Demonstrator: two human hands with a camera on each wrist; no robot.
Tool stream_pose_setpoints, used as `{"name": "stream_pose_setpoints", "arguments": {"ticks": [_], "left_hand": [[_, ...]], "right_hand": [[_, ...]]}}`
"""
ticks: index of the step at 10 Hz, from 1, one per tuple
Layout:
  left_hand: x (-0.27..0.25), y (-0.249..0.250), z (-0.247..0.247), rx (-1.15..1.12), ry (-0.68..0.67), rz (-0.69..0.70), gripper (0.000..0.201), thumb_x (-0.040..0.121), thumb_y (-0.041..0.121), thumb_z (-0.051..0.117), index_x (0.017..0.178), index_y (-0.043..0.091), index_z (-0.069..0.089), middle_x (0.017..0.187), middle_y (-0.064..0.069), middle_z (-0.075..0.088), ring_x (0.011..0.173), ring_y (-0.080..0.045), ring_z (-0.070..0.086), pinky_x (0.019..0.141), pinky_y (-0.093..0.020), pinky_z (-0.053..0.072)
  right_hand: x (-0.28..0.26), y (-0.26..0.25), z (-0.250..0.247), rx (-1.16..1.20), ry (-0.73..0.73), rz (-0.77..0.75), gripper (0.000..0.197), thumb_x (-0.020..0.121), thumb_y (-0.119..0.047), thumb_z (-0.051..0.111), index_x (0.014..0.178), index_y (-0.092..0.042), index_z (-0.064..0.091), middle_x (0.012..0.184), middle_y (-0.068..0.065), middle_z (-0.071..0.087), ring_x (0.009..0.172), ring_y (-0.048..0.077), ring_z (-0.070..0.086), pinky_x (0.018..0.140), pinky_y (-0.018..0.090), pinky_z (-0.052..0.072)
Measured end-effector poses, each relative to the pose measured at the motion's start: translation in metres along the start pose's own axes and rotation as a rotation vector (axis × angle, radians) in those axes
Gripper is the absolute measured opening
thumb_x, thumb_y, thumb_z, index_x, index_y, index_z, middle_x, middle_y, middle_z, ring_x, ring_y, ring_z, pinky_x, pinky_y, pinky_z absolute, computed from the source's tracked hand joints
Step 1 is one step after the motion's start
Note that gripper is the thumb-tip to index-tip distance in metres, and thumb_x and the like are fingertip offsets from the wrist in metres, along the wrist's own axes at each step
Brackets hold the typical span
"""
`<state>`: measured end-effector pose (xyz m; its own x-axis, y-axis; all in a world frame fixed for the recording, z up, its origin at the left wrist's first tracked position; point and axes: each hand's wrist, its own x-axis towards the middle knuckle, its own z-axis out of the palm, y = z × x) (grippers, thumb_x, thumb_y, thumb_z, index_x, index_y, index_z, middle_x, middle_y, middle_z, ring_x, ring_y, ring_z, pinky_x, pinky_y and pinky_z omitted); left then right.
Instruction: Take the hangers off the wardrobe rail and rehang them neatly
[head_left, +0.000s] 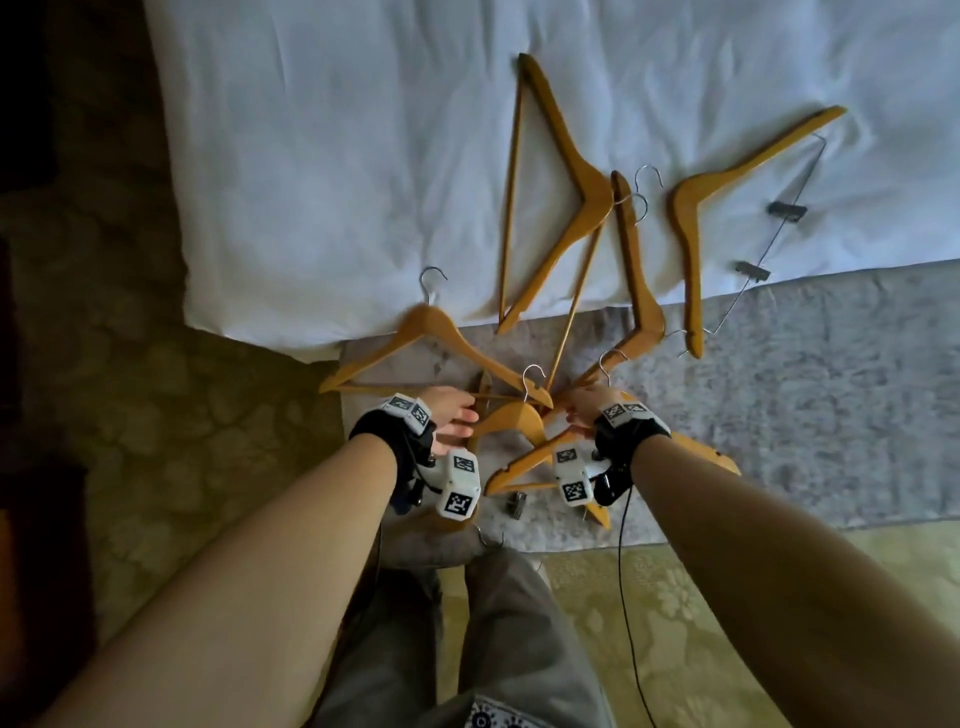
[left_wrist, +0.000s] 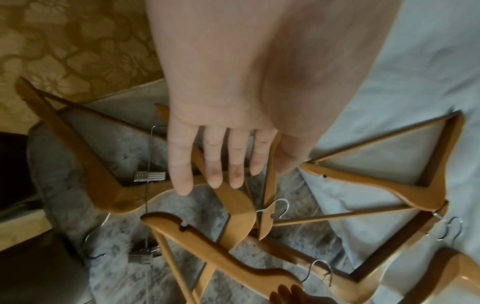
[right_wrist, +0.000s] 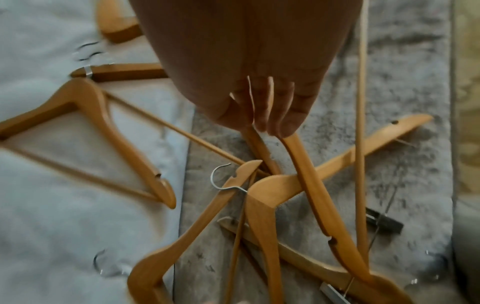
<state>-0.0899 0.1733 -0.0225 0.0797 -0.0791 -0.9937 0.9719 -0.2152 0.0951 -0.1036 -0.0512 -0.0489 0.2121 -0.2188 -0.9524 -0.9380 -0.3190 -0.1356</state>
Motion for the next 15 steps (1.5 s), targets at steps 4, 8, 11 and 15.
{"name": "stream_pose_setpoints", "arguments": {"ticks": [4, 8, 11, 15], "left_hand": [[0.073, -0.034, 0.046, 0.182, -0.125, -0.144, 0.048, 0.100, 0.038, 0.048, 0.144, 0.023, 0.038, 0.151, 0.000, 0.038, 0.140, -0.024, 0.030, 0.111, -0.056, 0.030], [0.075, -0.044, 0.022, 0.634, -0.239, 0.000, 0.050, 0.083, 0.026, 0.074, 0.122, 0.002, 0.055, 0.119, -0.015, 0.058, 0.112, -0.031, 0.055, 0.097, -0.037, 0.040], [-0.002, 0.005, -0.014, 0.578, -0.005, 0.195, 0.035, 0.095, 0.020, 0.058, 0.129, 0.015, 0.058, 0.127, -0.015, 0.059, 0.112, -0.035, 0.061, 0.080, -0.040, 0.057], [-0.185, 0.001, -0.135, 0.519, 0.193, 0.598, 0.026, 0.089, 0.028, 0.067, 0.112, 0.017, 0.069, 0.085, -0.004, 0.065, 0.071, -0.018, 0.059, 0.055, -0.022, 0.049]], "right_hand": [[0.077, 0.045, 0.017, 0.127, -0.086, 0.199, 0.032, 0.101, -0.030, 0.040, 0.091, -0.006, 0.058, 0.087, 0.014, 0.062, 0.074, 0.027, 0.058, 0.064, 0.031, 0.044], [0.067, 0.045, 0.040, 0.523, -0.124, 0.208, 0.038, 0.100, -0.024, 0.050, 0.066, -0.009, 0.046, 0.032, 0.000, 0.047, 0.038, 0.018, 0.050, 0.045, 0.023, 0.037], [0.002, -0.014, 0.046, 0.773, -0.209, -0.081, 0.015, 0.092, -0.018, 0.065, 0.085, -0.009, 0.055, 0.070, 0.007, 0.059, 0.044, 0.012, 0.061, 0.042, 0.021, 0.048], [-0.197, -0.127, 0.112, 0.580, -0.291, -0.561, 0.019, 0.091, -0.004, 0.061, 0.109, -0.006, 0.055, 0.091, 0.010, 0.060, 0.074, 0.019, 0.063, 0.054, 0.022, 0.057]]}}
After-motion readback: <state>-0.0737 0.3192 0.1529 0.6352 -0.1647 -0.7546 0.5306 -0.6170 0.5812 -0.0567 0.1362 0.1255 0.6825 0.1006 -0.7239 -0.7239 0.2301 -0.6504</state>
